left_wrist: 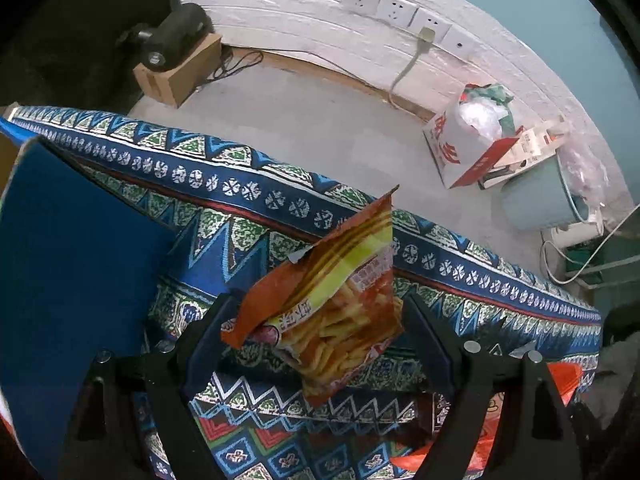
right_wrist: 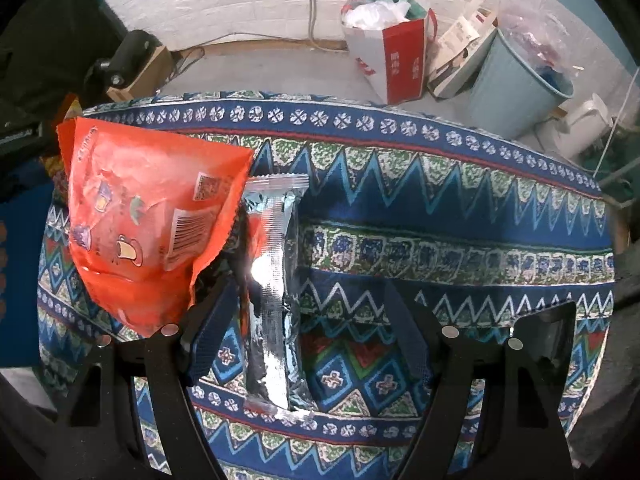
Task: Organize snacks
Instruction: 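Grasp the orange fries bag with the left tool while the right tool grasps a silver foil bar, then lift both held snacks and carry them over the cardboard box, then open both tools to drop the fries bag and silver bar into the box, then move both open tools from the box back toward the remaining snacks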
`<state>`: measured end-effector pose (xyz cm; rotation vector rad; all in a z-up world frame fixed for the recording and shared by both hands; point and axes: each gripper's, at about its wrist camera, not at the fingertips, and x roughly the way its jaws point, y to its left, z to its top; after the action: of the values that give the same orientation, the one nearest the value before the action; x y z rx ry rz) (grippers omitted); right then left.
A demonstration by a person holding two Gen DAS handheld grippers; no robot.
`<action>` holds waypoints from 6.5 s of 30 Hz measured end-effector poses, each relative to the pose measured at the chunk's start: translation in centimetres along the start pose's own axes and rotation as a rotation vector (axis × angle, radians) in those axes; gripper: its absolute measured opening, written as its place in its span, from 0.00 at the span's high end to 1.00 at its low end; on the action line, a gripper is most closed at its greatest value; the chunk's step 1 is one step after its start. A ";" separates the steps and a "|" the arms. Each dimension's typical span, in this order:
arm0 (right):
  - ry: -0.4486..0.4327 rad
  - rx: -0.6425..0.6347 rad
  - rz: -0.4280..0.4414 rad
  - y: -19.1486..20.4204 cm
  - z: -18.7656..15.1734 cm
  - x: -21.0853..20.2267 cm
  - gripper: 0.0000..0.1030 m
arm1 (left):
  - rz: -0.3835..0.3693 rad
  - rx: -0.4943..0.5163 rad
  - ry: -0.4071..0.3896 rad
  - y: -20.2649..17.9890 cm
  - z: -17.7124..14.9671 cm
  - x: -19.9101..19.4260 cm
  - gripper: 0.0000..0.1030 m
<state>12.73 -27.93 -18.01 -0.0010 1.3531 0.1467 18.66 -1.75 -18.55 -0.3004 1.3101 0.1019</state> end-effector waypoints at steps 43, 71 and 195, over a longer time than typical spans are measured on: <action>-0.104 0.020 -0.126 -0.5 -1.8 -4.4 0.73 | 0.060 0.509 -0.097 -1.2 -9.2 -8.4 0.59; -0.360 -0.093 0.059 9.1 -2.1 -16.5 0.73 | 0.054 0.567 -0.305 1.5 -11.5 -18.7 0.59; -0.212 -0.165 0.105 17.8 -0.4 -11.1 0.25 | 0.192 0.515 -0.240 5.3 -10.0 -15.7 0.18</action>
<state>8.11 -11.50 -5.85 -0.0518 1.1268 0.3380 3.95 2.07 -6.61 0.2705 1.0794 -0.0387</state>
